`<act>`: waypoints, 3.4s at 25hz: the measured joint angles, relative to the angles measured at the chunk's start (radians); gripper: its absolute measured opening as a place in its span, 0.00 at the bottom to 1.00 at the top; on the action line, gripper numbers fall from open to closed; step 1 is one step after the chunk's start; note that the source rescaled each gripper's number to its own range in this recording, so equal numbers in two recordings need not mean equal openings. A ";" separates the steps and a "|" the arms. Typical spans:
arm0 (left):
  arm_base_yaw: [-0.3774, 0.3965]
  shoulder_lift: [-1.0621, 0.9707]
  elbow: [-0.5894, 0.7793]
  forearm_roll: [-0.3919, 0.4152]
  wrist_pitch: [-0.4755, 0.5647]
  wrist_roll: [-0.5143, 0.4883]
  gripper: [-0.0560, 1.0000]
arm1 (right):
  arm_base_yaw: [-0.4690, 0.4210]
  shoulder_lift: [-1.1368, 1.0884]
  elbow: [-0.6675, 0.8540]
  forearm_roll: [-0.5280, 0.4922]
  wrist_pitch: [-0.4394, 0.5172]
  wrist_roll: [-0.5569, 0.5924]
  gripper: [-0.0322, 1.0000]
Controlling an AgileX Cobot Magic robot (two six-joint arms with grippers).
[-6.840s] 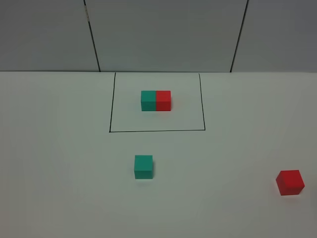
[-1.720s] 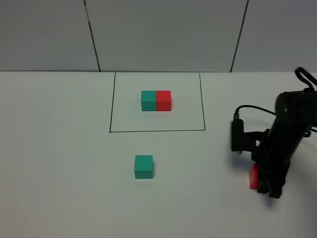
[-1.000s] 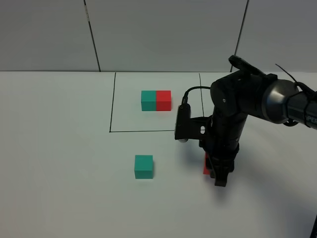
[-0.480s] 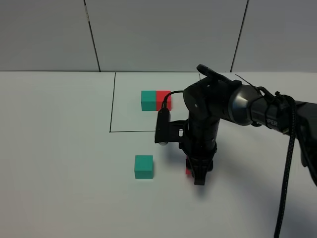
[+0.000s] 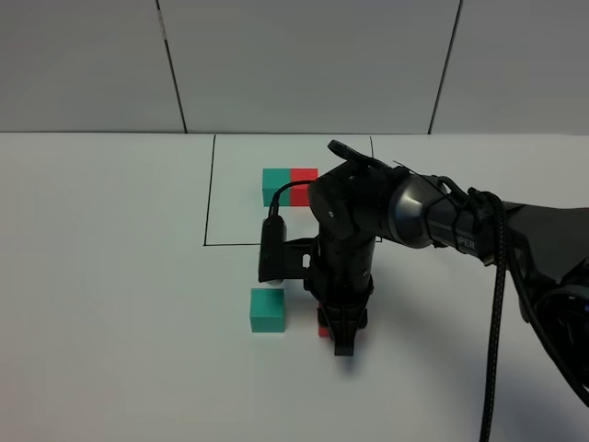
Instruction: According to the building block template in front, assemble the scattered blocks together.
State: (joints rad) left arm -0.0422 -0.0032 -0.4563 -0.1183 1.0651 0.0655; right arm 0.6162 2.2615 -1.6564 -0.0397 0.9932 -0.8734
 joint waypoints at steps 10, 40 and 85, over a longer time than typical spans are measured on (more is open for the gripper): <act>0.000 0.000 0.000 0.000 0.000 0.000 0.81 | 0.003 0.084 -0.132 0.040 0.040 0.000 0.03; 0.000 0.000 0.000 0.000 0.000 0.001 0.81 | 0.013 0.106 -0.174 0.121 0.054 -0.008 0.03; 0.000 0.000 0.000 0.000 0.000 0.000 0.81 | 0.044 0.107 -0.220 0.142 0.081 0.104 0.96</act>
State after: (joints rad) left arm -0.0422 -0.0032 -0.4563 -0.1183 1.0651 0.0654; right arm 0.6603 2.3685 -1.8767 0.1022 1.0746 -0.7694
